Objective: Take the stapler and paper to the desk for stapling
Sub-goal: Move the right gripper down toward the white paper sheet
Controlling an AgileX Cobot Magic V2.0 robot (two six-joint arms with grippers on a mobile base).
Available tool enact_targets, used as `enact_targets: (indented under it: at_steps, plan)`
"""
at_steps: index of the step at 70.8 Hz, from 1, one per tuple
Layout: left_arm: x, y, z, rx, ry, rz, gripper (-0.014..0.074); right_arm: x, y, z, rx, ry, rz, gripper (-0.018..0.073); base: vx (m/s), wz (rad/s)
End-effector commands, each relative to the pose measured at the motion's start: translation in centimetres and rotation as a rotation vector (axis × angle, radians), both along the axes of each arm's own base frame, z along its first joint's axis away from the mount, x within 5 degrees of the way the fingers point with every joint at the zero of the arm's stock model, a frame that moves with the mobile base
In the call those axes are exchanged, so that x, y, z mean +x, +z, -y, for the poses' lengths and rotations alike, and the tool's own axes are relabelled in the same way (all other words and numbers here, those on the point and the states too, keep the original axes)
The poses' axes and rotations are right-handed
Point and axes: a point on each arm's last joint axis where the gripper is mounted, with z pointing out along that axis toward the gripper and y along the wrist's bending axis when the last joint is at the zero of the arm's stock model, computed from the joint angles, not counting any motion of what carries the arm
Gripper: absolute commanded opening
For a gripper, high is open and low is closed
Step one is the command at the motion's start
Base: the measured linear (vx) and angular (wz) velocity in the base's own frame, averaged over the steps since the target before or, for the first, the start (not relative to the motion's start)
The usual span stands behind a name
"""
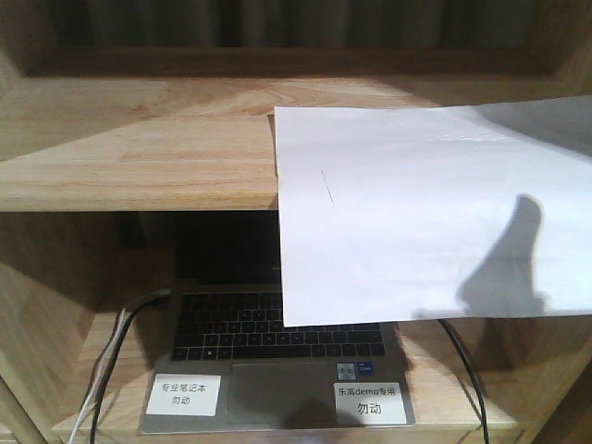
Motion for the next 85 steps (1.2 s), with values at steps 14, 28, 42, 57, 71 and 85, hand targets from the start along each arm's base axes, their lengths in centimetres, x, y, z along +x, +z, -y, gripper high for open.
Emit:
enact_targets:
  at_steps: [14,28,42,57,71,85]
  plan:
    - [0.0,1.7,-0.1,-0.084,0.008,0.094,-0.0006,0.0,1.2,0.1,-0.01,-0.01,0.079,0.0433,0.0,0.0]
    - [0.0,1.7,-0.1,-0.084,0.008,0.094,-0.0006,0.0,1.2,0.1,-0.01,-0.01,0.079,0.0433,0.0,0.0]
    - [0.0,1.7,-0.1,-0.084,0.008,0.094,-0.0006,0.0,1.2,0.1,-0.01,-0.01,0.08,0.0482,0.0,0.0]
    - [0.0,1.7,-0.1,-0.084,0.008,0.094,-0.0006,0.0,1.2,0.1,0.016,-0.006,0.081,0.0729,0.0,0.0]
    - [0.0,1.7,-0.1,-0.084,0.008,0.094,-0.0006,-0.1,1.6,0.1,0.189,0.021,0.126,0.0713,0.0,0.0]
    - [0.0,1.7,-0.1,-0.084,0.008,0.094,-0.0006,-0.4,2.9,0.2,0.784,0.177,0.289,0.0673,0.0,0.0]
